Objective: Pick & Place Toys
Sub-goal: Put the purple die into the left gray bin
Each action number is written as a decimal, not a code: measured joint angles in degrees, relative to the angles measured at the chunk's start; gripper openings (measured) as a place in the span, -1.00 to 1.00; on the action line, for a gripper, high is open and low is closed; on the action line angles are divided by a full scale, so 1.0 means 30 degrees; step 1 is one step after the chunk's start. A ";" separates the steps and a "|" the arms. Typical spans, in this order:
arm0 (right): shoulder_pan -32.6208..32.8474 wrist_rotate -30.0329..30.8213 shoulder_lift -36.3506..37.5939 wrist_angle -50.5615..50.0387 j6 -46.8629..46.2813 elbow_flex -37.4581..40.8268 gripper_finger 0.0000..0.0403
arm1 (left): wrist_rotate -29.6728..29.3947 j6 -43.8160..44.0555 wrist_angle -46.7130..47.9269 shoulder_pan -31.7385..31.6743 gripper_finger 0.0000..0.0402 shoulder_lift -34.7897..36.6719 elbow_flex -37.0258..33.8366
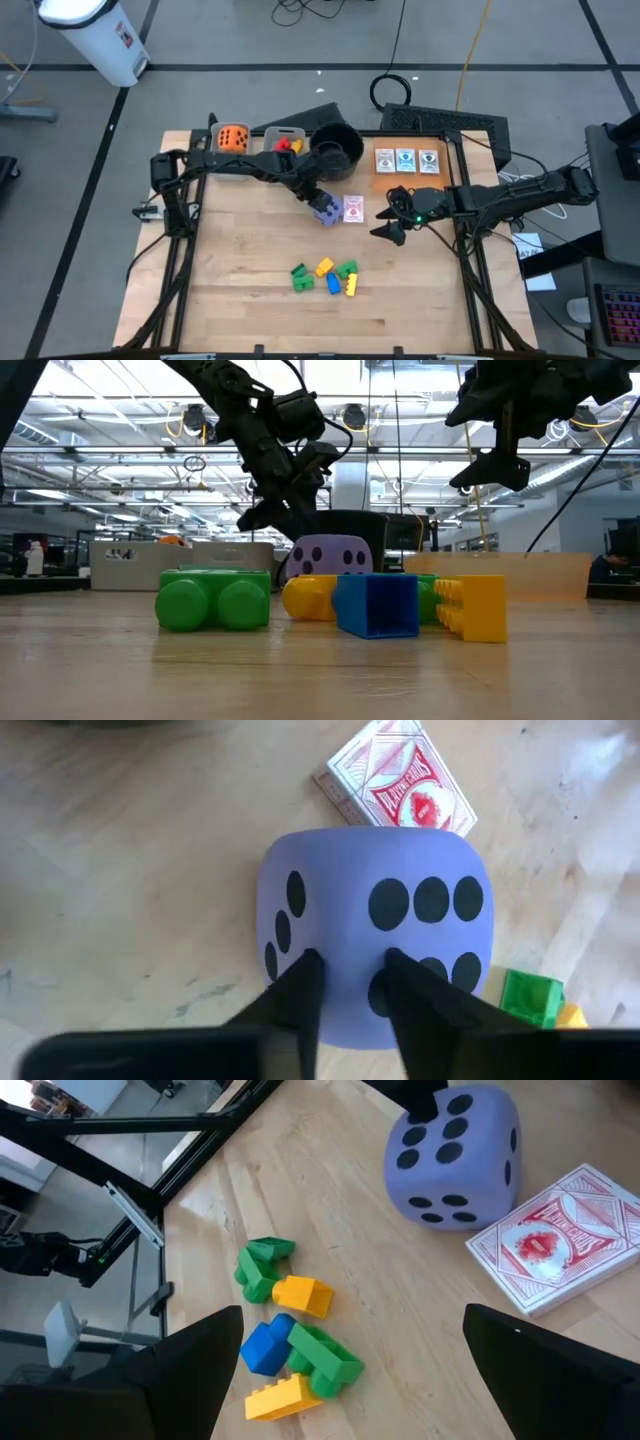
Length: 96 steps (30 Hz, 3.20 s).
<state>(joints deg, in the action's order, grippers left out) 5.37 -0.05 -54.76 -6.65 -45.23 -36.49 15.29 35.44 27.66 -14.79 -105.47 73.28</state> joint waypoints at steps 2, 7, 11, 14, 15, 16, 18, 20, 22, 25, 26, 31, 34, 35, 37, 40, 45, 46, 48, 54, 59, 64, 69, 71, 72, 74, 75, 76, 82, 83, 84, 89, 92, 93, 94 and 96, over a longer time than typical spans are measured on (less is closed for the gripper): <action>0.0000 0.0005 0.0000 -0.0001 0.0000 0.0000 0.86 | -0.0007 0.0007 0.0022 0.0187 -0.64 0.0015 0.0007; 0.0000 0.0006 0.0000 -0.0001 0.0001 0.0000 0.86 | -0.0017 -0.0054 0.0068 0.0563 -0.85 0.0022 0.0007; 0.0000 0.0006 0.0000 -0.0001 0.0001 0.0000 0.86 | -0.0124 -0.0084 0.0110 0.0769 -0.96 0.0015 0.0007; 0.0000 0.0006 0.0000 -0.0001 -0.0029 0.0000 0.86 | -0.0117 -0.0095 0.0155 0.0903 -0.99 0.0036 0.0007; 0.0000 0.0006 0.0000 -0.0001 -0.0029 0.0000 0.86 | -0.0117 -0.0108 0.0224 0.0931 -0.99 0.0073 0.0007; 0.0000 0.0006 0.0000 0.0000 -0.0030 0.0000 0.86 | -0.0119 -0.0141 0.0248 0.0951 -0.99 0.0078 0.0007; 0.0000 0.0006 0.0000 -0.0001 -0.0036 0.0000 0.86 | -0.0113 -0.0153 0.0346 0.0977 -1.00 0.0194 0.0007; 0.0000 0.0006 0.0000 -0.0001 -0.0036 0.0000 0.86 | -0.0115 -0.0172 0.0527 0.1016 -1.00 0.0400 0.0000; 0.0000 0.0006 -0.0007 0.0003 -0.0033 0.0000 0.86 | -0.0117 -0.0256 0.0744 0.1072 -0.99 0.0688 -0.0036; 0.0000 0.0006 -0.0007 0.0006 0.0028 0.0000 0.86 | -0.0227 -0.0291 0.0933 0.1101 -0.99 0.1018 -0.0036; 0.0000 0.0006 -0.0007 0.0000 0.0090 0.0000 0.86 | -0.0349 -0.0319 0.1179 0.1092 -1.00 0.1144 -0.0036; 0.0000 0.0014 -0.0007 0.0029 0.0112 -0.0010 0.86 | -0.0613 -0.0308 0.1890 0.1080 -1.00 0.1510 -0.0029; 0.0000 0.0072 -0.0007 0.0024 0.0153 -0.0015 0.86 | -0.0597 -0.0086 0.2180 0.1079 -1.00 0.1691 -0.0029; 0.0000 0.0082 -0.0007 0.0077 0.0155 -0.0015 0.86 | -0.0597 0.0068 0.2252 0.1079 -1.00 0.1734 -0.0029; 0.0000 0.0094 -0.0007 0.0129 0.0158 -0.0015 0.86 | -0.0508 0.0359 0.2042 0.1019 -0.97 0.1789 -0.0015; -0.0007 0.0137 -0.0007 0.0494 0.0157 -0.0015 0.86 | 0.0314 0.0408 0.1668 0.0814 -0.89 0.1968 -0.0022; 0.0000 0.0676 -0.0007 0.0737 0.0123 -0.0015 0.86 | 0.1204 0.0906 0.0400 0.0365 -0.70 0.1960 -0.0015; 0.0000 0.0725 -0.0007 0.0728 0.0102 -0.0015 0.86 | 0.1344 0.0944 0.0117 0.0284 -0.65 0.1960 -0.0015; 0.0000 0.0764 -0.0007 0.0728 0.0095 -0.0015 0.86 | 0.1406 0.0886 -0.0022 0.0190 -0.54 0.1967 -0.0007; 0.0000 0.1041 -0.0007 0.0718 -0.0008 -0.0015 0.86 | 0.1885 0.0556 -0.0150 -0.0119 -0.12 0.1960 -0.0007; 0.0000 0.1099 -0.0007 0.0713 -0.0004 -0.0015 0.86 | 0.2055 0.0672 -0.0141 -0.0537 0.24 0.1960 -0.0007; 0.0000 0.1107 -0.0007 0.0713 0.0000 -0.0015 0.86 | 0.2076 0.0453 -0.0385 -0.0626 0.56 0.1960 -0.0007; 0.0000 0.1107 -0.0007 0.0713 0.0000 -0.0015 0.86 | 0.1853 -0.0302 -0.0799 -0.0212 0.76 0.1957 -0.0007; 0.0000 0.1107 -0.0007 0.0713 0.0000 -0.0015 0.86 | 0.1749 -0.0574 -0.1245 0.0073 0.79 0.1791 -0.0007; 0.0000 0.1107 -0.0007 0.0713 0.0000 -0.0015 0.86 | 0.1751 -0.0717 -0.1409 0.0207 0.81 0.1714 0.0000; 0.0000 0.1107 -0.0007 0.0713 0.0000 -0.0015 0.86 | 0.1736 -0.0858 -0.1514 0.0446 0.81 0.1489 0.0000; 0.0000 0.1107 -0.0007 0.0713 0.0005 -0.0015 0.86 | 0.1728 -0.0867 -0.1564 0.0515 0.82 0.1446 0.0000; 0.0000 0.1107 -0.0007 0.0704 0.0003 -0.0015 0.86 | 0.1660 -0.0888 -0.1565 0.0589 0.82 0.1435 0.0000; 0.0000 0.1099 -0.0007 0.0704 0.0145 -0.0015 0.86 | 0.0081 -0.0921 -0.1365 0.0810 0.82 0.1457 -0.0007; 0.0000 0.1099 -0.0007 0.0699 0.0153 -0.0015 0.86 | -0.0115 -0.0930 -0.1323 0.0832 0.82 0.1457 -0.0007; 0.0000 0.1099 -0.0007 0.0699 0.0156 -0.0015 0.86 | -0.0324 -0.0940 -0.1234 0.0853 0.82 0.1425 -0.0005; 0.0000 0.1093 -0.0005 0.0689 0.0161 -0.0015 0.86 | -0.0400 -0.0728 -0.1378 0.0875 0.82 0.0713 -0.0023; 0.0000 0.1063 0.0000 0.0663 0.0158 -0.0015 0.86 | -0.0141 -0.0645 -0.1393 0.0971 0.82 0.0324 -0.0007; 0.0000 0.1061 0.0000 0.0669 0.0152 -0.0015 0.86 | -0.0099 -0.0641 -0.1582 0.1012 0.82 0.0154 -0.0007; 0.0000 0.1034 -0.0007 0.0637 0.0128 -0.0015 0.86 | -0.0111 -0.0641 -0.1633 0.1051 0.82 0.0004 -0.0007; 0.0000 0.1018 0.0000 0.0646 0.0089 -0.0015 0.86 | -0.0051 -0.0555 -0.1558 0.1123 0.82 -0.0174 -0.0043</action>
<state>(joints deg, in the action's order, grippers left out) 5.37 3.00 -54.76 -4.72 -44.97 -36.53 15.14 33.78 22.98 -11.42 -105.99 73.14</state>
